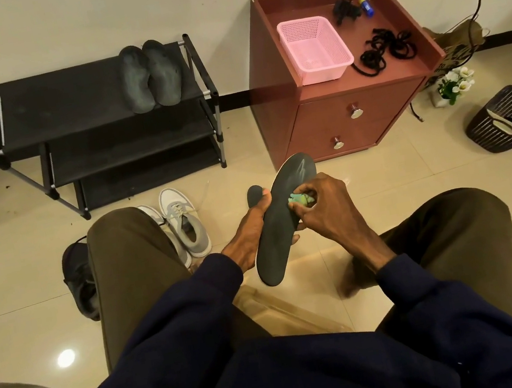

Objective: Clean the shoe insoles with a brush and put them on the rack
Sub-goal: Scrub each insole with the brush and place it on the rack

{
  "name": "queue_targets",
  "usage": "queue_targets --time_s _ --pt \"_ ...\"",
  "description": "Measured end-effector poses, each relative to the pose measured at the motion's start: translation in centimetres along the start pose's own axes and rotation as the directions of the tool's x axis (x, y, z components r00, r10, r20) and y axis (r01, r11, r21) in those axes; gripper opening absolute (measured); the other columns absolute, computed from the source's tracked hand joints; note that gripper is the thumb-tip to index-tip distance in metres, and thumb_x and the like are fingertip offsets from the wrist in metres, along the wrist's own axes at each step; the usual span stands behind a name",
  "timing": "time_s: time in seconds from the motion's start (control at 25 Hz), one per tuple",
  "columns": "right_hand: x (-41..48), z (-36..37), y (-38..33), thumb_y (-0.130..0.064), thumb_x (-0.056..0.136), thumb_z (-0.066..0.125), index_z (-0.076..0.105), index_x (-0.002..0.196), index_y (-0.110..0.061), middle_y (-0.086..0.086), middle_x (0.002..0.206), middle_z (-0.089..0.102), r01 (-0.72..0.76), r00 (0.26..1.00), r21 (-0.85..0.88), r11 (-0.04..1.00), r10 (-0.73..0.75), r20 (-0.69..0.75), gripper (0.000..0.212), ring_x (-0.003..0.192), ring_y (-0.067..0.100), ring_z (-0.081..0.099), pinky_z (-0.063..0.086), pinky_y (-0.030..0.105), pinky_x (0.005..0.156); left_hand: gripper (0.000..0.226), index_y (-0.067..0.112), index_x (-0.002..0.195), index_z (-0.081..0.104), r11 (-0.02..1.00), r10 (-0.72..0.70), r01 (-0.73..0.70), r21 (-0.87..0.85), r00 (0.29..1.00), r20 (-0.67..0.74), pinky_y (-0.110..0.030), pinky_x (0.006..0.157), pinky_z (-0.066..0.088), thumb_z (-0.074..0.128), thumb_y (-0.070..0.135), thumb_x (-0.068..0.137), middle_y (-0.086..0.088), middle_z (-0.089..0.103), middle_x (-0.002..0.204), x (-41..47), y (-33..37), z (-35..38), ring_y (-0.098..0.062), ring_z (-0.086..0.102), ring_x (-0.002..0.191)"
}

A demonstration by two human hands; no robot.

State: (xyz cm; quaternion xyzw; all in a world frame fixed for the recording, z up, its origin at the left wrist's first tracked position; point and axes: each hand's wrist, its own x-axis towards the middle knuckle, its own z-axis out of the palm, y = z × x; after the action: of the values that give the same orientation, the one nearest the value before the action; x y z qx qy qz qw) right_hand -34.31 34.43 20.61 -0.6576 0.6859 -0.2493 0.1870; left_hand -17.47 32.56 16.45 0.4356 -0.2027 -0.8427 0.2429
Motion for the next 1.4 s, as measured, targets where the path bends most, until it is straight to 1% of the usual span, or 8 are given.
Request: queue_targets --time_s 0.08,0.24,0.32,0.52,0.72,1.04,1.2,1.4 --pt "-0.4 0.6 -0.5 -0.017 0.082 0.083 0.078 0.096 -0.011 0.003 0.096 0.069 0.070 0.997 -0.022 0.997 -0.069 0.041 0.016 0.080 0.014 0.064 0.056 0.023 0.073 0.074 0.007 0.141 0.055 1.000 0.011 -0.011 -0.013 0.999 -0.030 -0.043 0.071 0.059 0.050 0.066 0.096 -0.019 0.070 0.115 -0.1 0.0 0.0 -0.030 0.073 0.083" --pt "-0.1 0.6 -0.9 -0.008 0.082 0.082 0.081 0.094 -0.010 0.003 0.092 0.072 0.115 0.985 0.016 0.993 -0.116 0.131 0.013 0.072 0.006 0.063 0.058 0.017 0.072 0.062 0.006 0.135 0.059 0.999 0.036 -0.037 -0.010 0.997 -0.070 -0.038 0.061 0.061 0.046 0.057 0.101 -0.013 0.076 0.100 -0.5 0.0 0.1 -0.026 0.076 0.077" --pt "0.6 0.0 -0.2 -0.005 0.082 0.081 0.080 0.093 -0.007 0.004 0.091 0.071 0.101 0.994 -0.013 0.995 -0.100 0.041 0.011 0.069 0.005 0.061 0.052 0.008 0.068 0.068 0.004 0.138 0.057 1.000 0.027 -0.027 -0.009 0.999 -0.023 -0.038 0.064 0.060 0.046 0.060 0.101 -0.018 0.074 0.107 -0.7 0.0 0.4 -0.029 0.074 0.083" --pt "1.6 -1.1 2.6 -0.006 0.082 0.081 0.080 0.097 -0.009 0.008 0.098 0.072 -0.038 0.994 -0.063 0.997 0.031 -0.106 0.015 0.081 0.017 0.067 0.049 0.013 0.068 0.073 0.004 0.141 0.056 1.000 0.007 -0.004 -0.024 0.994 0.112 -0.042 0.080 0.058 0.043 0.064 0.101 -0.025 0.062 0.135 -0.2 -0.6 0.3 -0.037 0.065 0.108" --pt "-0.4 0.4 -0.3 -0.008 0.083 0.080 0.081 0.095 -0.011 0.001 0.089 0.071 0.125 0.985 0.120 0.985 -0.138 0.106 0.012 0.074 0.009 0.067 0.058 0.021 0.064 0.075 0.003 0.140 0.056 0.999 -0.002 0.003 -0.048 1.000 0.026 -0.045 0.071 0.058 0.056 0.063 0.095 -0.025 0.068 0.118 -0.2 -0.5 -0.1 -0.037 0.071 0.086" --pt "1.9 -0.8 2.6 -0.012 0.084 0.082 0.081 0.098 -0.012 0.005 0.093 0.074 0.003 0.981 0.078 0.997 0.012 -0.192 0.015 0.077 0.010 0.066 0.061 0.031 0.070 0.074 0.004 0.143 0.053 0.999 -0.039 0.043 -0.030 0.991 0.125 -0.044 0.082 0.059 0.049 0.063 0.098 -0.026 0.061 0.136 -0.1 -0.6 0.2 -0.039 0.064 0.113" --pt "0.1 0.1 0.2 -0.014 0.082 0.084 0.082 0.095 -0.015 -0.002 0.089 0.075 0.080 0.992 0.209 0.975 -0.057 -0.116 0.013 0.078 0.002 0.067 0.055 0.014 0.071 0.063 0.008 0.142 0.056 0.995 -0.037 0.051 -0.081 0.986 0.165 -0.046 0.080 0.058 0.050 0.056 0.102 -0.023 0.066 0.125 -0.9 0.0 0.9 -0.038 0.069 0.100" --pt "1.5 -0.2 0.4 -0.015 0.083 0.083 0.081 0.093 -0.018 -0.008 0.089 0.075 0.084 0.977 0.196 0.977 -0.043 -0.207 0.012 0.084 0.007 0.066 0.058 0.027 0.074 0.068 0.003 0.143 0.053 0.991 -0.060 0.082 -0.110 0.980 0.192 -0.043 0.076 0.057 0.047 0.056 0.102 -0.024 0.067 0.122 -1.2 0.0 1.1 -0.035 0.068 0.095"
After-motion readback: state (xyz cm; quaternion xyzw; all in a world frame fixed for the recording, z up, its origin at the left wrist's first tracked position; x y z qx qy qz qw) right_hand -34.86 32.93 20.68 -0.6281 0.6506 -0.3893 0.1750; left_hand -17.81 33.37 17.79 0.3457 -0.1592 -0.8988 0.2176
